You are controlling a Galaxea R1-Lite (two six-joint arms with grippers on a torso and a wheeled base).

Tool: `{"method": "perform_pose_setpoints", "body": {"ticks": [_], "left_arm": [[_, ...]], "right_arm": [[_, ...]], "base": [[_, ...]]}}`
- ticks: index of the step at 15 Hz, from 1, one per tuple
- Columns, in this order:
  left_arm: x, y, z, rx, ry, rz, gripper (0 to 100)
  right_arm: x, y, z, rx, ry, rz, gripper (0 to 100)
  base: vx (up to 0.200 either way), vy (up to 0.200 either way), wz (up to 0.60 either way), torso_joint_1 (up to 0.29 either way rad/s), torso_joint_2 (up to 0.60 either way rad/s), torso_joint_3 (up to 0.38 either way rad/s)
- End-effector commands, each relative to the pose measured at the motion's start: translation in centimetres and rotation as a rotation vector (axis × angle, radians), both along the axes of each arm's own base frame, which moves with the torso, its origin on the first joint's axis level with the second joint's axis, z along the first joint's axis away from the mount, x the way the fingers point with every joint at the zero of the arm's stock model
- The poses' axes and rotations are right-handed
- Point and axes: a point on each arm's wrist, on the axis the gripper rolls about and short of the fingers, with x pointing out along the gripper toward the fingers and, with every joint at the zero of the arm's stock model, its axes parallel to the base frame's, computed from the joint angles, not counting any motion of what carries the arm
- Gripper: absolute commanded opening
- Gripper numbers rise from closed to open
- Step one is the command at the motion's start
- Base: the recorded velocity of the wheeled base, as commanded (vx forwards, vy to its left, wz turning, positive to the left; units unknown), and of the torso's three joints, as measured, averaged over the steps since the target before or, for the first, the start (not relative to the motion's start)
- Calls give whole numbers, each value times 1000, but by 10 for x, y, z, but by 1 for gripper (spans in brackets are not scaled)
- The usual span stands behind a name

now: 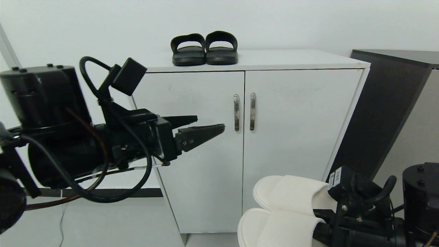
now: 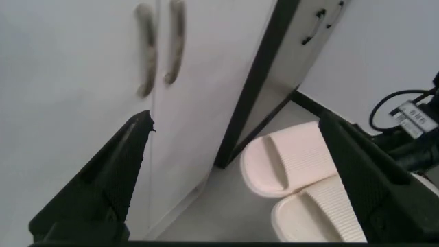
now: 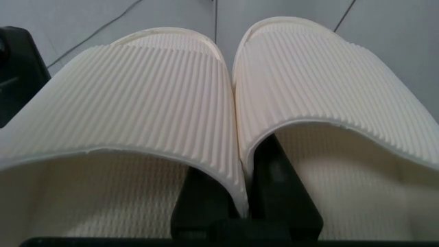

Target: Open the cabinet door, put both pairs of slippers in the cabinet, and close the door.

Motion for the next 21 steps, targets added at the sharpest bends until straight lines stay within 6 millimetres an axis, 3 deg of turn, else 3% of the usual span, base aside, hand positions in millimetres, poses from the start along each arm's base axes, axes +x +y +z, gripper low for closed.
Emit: {"method": "perform_pose_setpoints", "body": {"ticks": [1, 10, 21], "left_arm": [[28, -26, -1, 5, 13, -36, 100], [74, -69, 9, -40, 65, -230, 100], [109, -87, 1, -60, 91, -129, 100]], "right_arm": [[0, 0, -1, -3, 2, 1, 0], [3, 1, -4, -3, 8, -7, 0], [3, 0, -6, -7, 12, -10, 0]], "base": [[0, 0, 0, 0, 0, 0], [0, 0, 0, 0, 0, 0], [0, 0, 0, 0, 0, 0]]}}
